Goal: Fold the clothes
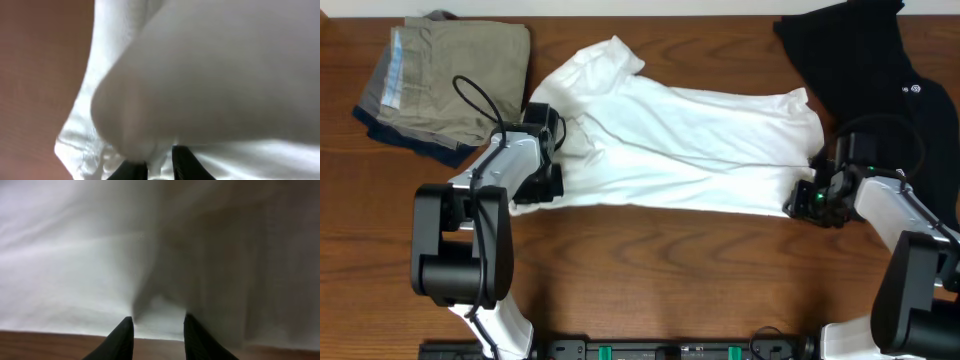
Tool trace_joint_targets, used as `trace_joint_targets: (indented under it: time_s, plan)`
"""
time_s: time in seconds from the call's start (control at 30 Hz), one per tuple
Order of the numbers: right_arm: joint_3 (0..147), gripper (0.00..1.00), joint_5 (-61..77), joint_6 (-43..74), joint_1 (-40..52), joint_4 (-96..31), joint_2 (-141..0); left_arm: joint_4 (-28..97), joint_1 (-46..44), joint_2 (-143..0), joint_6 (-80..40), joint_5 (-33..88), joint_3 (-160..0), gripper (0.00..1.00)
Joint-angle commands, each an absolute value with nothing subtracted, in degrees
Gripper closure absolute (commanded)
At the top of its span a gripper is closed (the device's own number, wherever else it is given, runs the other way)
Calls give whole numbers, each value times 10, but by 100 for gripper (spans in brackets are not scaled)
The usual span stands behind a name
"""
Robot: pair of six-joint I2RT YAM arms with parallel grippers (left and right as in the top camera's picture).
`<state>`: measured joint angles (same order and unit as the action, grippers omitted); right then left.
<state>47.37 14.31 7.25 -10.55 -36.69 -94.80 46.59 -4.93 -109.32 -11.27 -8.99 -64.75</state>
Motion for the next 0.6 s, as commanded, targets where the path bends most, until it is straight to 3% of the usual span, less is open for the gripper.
trace_joint_targets:
  time_s: [0.0,0.47,0.57]
  plan:
    - [459,67,72,80,-137,-380,-960,512,-43,-1153,-128,-70,-594,81]
    - [488,59,90,61,-199,-369,-959,606,-43,-1141,-154,-45,-597,81]
    - [518,56,111,61,-198,-389,-952,606,-43,-1120,-154,-45,-604,76]
